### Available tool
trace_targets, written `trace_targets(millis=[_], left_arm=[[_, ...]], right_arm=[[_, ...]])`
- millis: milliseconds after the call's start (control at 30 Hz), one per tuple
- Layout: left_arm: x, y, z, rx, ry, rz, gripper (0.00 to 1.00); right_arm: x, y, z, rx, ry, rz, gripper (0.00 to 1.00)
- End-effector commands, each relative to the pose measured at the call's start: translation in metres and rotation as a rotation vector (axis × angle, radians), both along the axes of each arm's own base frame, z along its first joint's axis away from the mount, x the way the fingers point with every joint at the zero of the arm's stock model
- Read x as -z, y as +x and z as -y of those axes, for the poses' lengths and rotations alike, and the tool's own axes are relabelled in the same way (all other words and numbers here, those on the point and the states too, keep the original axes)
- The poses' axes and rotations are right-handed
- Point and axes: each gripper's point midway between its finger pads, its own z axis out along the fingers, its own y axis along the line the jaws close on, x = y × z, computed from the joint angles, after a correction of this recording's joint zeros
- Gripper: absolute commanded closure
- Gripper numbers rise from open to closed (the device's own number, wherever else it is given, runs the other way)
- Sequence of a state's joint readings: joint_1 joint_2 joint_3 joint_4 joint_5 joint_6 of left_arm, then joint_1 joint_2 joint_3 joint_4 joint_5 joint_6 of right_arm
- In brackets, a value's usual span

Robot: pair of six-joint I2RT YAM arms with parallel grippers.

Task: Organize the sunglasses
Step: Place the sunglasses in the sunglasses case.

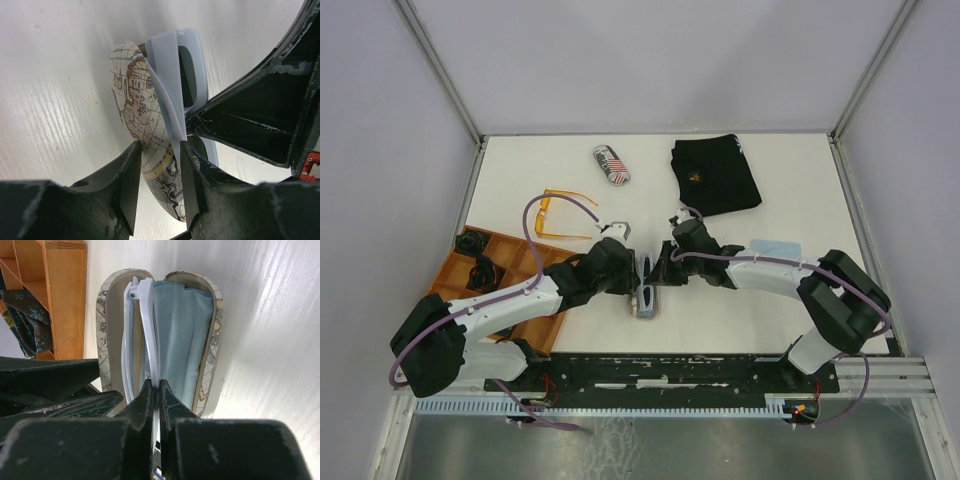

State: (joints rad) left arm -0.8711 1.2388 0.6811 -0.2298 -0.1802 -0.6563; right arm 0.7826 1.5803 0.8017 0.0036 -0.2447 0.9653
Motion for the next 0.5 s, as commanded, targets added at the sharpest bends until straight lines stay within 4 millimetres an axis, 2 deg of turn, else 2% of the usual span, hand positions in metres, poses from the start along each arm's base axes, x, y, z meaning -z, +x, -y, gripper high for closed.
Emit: trace_targets(millis=[0,467], left_arm=[[-0.017,0.006,0.012,-0.013,-0.069,0.029,0.57],[-0.017,0.007,0.012,-0.011,-0.066,0.031,0.57]], right_arm=[[-0.017,0.012,-0.017,-0.010,0.062,0.034,1.00],[-0.003,0.012,-0.021,-0.026,0.046,0.004,1.00]])
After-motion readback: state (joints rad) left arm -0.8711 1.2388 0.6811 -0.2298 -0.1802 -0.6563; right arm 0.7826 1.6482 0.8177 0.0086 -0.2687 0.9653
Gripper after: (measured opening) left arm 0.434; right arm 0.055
